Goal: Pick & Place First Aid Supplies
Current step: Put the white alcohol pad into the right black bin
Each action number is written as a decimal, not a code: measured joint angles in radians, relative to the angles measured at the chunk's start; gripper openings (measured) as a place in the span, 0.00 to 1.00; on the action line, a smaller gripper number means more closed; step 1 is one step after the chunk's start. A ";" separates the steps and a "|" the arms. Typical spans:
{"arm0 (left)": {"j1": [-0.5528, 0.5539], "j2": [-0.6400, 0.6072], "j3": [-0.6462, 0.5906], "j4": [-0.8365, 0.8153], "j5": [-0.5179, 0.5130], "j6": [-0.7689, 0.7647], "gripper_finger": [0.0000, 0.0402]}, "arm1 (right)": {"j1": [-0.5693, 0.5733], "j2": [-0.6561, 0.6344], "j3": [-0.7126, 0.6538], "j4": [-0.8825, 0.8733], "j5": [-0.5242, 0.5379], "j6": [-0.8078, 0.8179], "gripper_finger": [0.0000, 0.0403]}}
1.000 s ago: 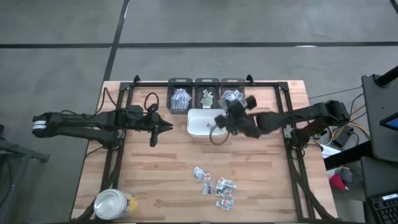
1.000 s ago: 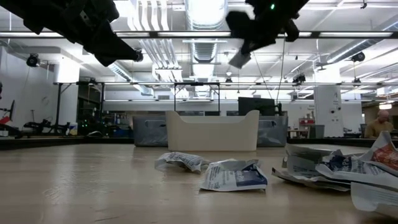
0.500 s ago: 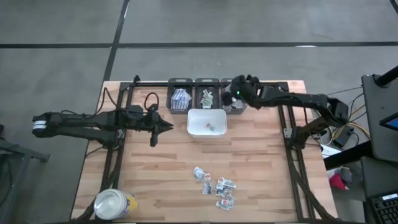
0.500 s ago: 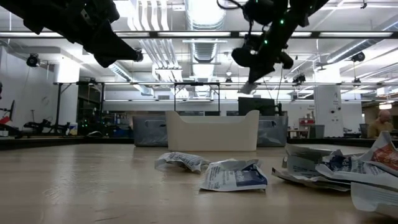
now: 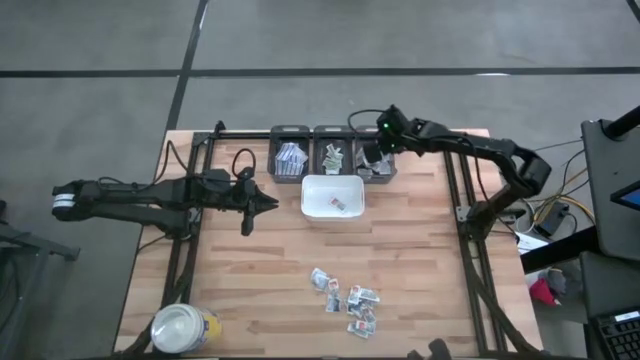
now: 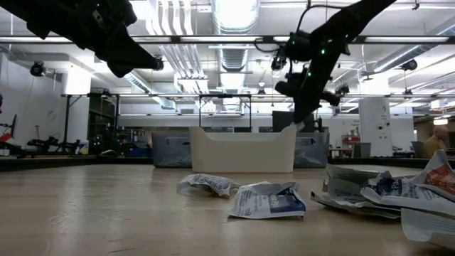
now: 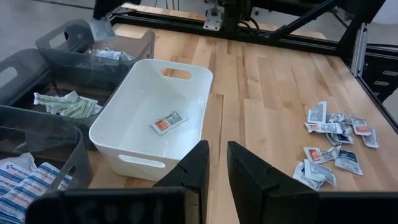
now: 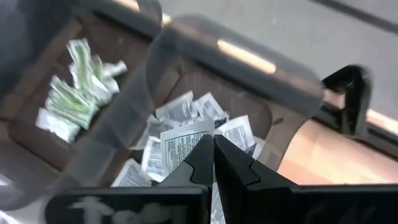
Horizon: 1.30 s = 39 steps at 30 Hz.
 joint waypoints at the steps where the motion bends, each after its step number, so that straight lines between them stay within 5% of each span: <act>1: 0.000 0.000 0.000 0.000 0.000 0.000 0.14 | -0.007 0.013 0.000 0.000 -0.014 -0.005 0.02; 25: 0.000 0.000 0.000 0.000 0.000 -0.017 0.14 | -0.051 0.127 0.020 0.021 -0.143 -0.286 0.03; 39: 0.000 0.000 0.000 0.000 0.000 -0.011 0.14 | -0.049 0.114 0.020 0.023 -0.166 -0.358 0.26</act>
